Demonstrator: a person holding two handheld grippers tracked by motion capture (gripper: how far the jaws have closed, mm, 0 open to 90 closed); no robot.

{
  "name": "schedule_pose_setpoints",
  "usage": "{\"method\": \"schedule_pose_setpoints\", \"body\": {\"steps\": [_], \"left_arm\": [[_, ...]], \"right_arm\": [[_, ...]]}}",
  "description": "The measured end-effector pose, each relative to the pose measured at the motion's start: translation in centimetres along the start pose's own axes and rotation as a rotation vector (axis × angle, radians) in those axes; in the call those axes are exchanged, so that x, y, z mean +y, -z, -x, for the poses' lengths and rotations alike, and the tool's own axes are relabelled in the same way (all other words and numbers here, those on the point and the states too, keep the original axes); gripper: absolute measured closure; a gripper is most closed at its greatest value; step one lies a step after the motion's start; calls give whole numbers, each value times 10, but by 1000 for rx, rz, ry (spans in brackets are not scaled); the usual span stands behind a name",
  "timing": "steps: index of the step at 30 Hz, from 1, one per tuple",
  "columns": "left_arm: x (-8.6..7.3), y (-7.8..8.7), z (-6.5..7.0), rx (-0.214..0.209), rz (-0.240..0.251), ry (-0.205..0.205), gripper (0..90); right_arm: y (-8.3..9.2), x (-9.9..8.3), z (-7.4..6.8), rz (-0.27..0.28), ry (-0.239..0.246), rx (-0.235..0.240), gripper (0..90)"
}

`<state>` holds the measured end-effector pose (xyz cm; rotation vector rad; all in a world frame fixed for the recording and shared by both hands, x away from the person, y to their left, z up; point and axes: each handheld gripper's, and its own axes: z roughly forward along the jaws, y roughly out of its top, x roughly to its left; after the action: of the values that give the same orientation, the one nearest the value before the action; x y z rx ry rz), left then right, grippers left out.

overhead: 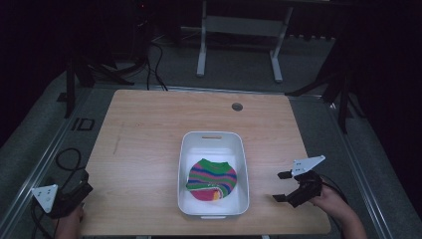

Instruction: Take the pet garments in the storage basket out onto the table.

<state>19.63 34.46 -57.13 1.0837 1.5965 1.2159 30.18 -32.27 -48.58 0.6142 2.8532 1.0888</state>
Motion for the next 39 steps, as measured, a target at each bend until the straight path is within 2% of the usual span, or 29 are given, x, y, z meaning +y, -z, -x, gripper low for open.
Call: {"method": "schedule_pose_setpoints", "body": {"steps": [4,7,12,16,17,18,21,24,39], "left_arm": [[0,0,0,0,0,0,12],[0,0,0,0,0,0,12],[0,0,0,-2,-1,3,12],[0,0,-1,-3,-1,4,12],[0,0,-1,-3,-1,4,12],[0,0,-1,-3,-1,4,12],[0,0,-1,-4,0,5,12],[0,0,-1,-5,0,5,12],[0,0,-2,-11,2,8,12]], "right_arm": [[5,24,-8,14,42,6,131],[5,33,-11,15,55,17,130],[4,53,-19,-3,93,6,130],[-3,73,-24,-20,122,33,130],[-3,73,-24,-20,122,33,130],[-9,82,-27,-29,140,44,130],[-14,88,-29,-36,153,47,131],[-28,102,-33,-53,182,64,133],[-78,138,-46,-119,254,108,144]]}}
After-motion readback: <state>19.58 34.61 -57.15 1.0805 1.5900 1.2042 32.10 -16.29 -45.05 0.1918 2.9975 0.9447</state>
